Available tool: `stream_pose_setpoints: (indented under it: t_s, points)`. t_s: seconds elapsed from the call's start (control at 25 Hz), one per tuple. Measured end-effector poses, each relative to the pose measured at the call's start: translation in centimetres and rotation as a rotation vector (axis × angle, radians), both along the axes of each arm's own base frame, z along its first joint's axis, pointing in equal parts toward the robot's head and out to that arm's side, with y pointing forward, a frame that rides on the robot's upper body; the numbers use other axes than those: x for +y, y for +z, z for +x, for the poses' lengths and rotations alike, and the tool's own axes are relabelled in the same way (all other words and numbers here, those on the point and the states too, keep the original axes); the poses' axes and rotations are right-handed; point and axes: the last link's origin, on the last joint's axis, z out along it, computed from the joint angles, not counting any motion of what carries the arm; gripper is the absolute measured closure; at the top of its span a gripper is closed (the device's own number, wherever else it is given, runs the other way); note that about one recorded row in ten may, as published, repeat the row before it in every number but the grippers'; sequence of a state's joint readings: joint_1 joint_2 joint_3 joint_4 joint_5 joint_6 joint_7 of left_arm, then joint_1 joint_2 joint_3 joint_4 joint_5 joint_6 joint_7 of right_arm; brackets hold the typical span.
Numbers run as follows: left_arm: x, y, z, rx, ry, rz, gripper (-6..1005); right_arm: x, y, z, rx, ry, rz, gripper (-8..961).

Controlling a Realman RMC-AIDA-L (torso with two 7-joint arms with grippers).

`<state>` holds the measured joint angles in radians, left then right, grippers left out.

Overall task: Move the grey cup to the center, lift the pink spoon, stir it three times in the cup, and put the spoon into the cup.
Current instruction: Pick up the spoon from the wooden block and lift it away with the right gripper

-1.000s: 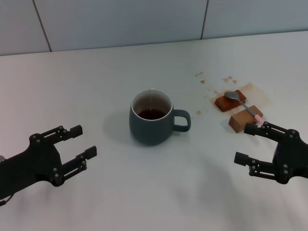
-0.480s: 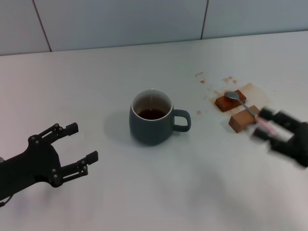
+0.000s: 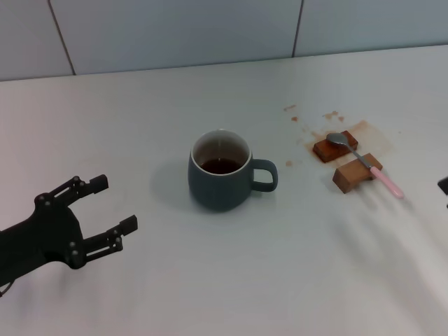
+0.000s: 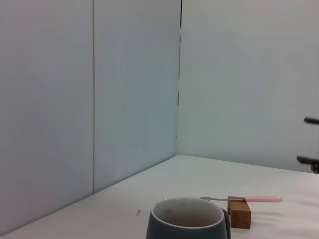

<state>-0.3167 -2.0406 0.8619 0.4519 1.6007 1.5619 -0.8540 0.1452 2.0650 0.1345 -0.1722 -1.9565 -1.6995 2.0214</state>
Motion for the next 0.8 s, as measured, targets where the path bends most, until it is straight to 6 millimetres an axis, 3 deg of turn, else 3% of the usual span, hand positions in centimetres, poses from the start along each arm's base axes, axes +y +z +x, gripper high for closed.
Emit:
stream_pose_setpoints:
  t_s: [0.36,0.8]
  points:
    - [0.1,0.5,0.1,0.002,-0.003,0.009,139,-0.1,-1.3,1.4,0.014,-0.098,-0.118,203]
    - [-0.2,0.3,0.0,-0.009,0.008,0.019,140,2.0,-2.6,1.7,-0.054,-0.132,-0.207,206]
